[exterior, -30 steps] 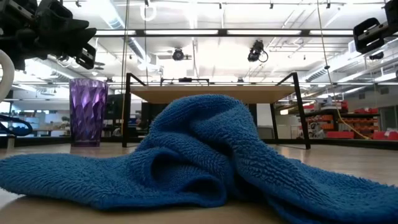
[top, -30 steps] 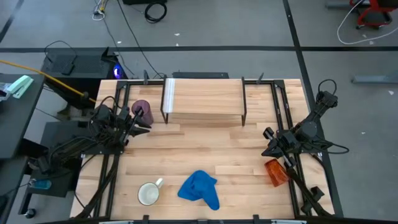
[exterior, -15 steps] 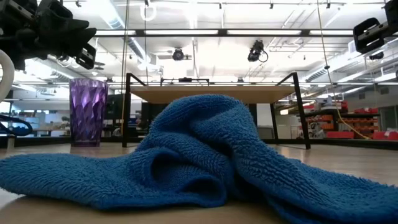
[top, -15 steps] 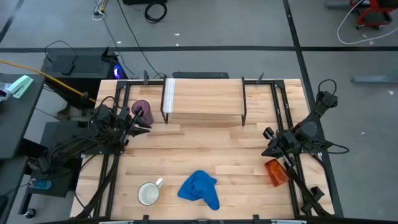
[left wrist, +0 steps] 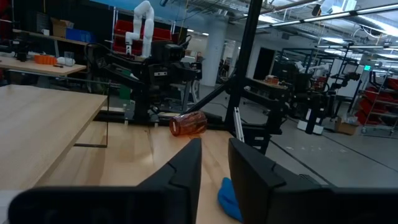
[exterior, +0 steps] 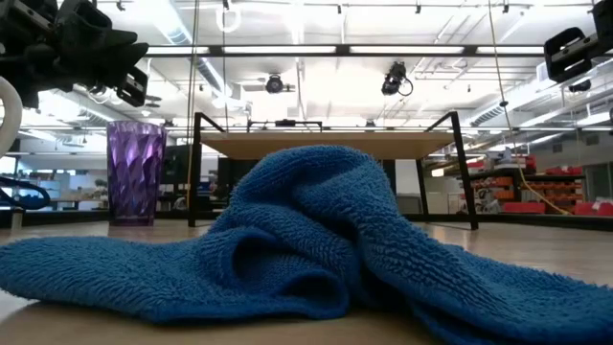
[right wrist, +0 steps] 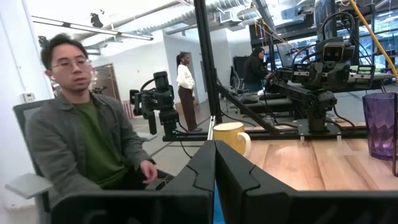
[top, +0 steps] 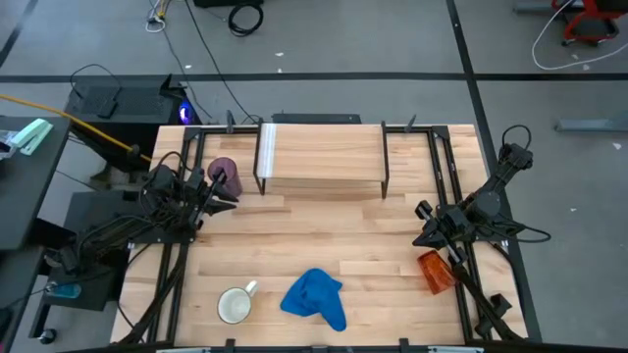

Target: Stack small to large cups/mugs on shelf

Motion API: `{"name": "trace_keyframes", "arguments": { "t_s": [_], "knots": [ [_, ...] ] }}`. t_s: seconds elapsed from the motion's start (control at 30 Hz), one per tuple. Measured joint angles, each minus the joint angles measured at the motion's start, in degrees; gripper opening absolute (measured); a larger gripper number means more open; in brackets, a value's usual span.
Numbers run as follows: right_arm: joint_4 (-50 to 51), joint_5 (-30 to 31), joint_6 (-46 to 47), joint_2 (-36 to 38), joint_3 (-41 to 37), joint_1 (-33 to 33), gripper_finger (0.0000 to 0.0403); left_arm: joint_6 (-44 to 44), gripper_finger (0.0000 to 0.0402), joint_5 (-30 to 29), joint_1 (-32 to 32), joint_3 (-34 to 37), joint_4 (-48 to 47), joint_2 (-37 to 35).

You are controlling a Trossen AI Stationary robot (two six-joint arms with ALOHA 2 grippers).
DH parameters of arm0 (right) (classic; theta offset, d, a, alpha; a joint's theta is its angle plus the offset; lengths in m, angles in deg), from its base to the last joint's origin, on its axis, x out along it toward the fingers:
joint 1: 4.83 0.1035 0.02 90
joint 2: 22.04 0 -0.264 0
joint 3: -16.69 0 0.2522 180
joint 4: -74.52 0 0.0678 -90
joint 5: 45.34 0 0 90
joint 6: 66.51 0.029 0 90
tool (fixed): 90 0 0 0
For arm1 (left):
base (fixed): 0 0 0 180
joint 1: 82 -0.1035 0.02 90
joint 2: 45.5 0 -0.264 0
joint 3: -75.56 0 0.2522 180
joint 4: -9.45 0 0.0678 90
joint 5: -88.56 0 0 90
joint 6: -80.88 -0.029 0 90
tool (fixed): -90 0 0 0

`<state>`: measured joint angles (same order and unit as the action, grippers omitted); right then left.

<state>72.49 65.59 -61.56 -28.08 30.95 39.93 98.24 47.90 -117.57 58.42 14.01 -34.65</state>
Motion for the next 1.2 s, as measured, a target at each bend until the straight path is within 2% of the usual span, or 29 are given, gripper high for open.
{"name": "trace_keyframes", "arguments": {
  "t_s": [1.2],
  "knots": [
    [0.0, 0.0, 0.0, 0.0, 0.0, 0.0, 0.0014, 0.0, 0.0090, 0.0, 0.0, 0.0, 0.1, 0.0]
  ]
}}
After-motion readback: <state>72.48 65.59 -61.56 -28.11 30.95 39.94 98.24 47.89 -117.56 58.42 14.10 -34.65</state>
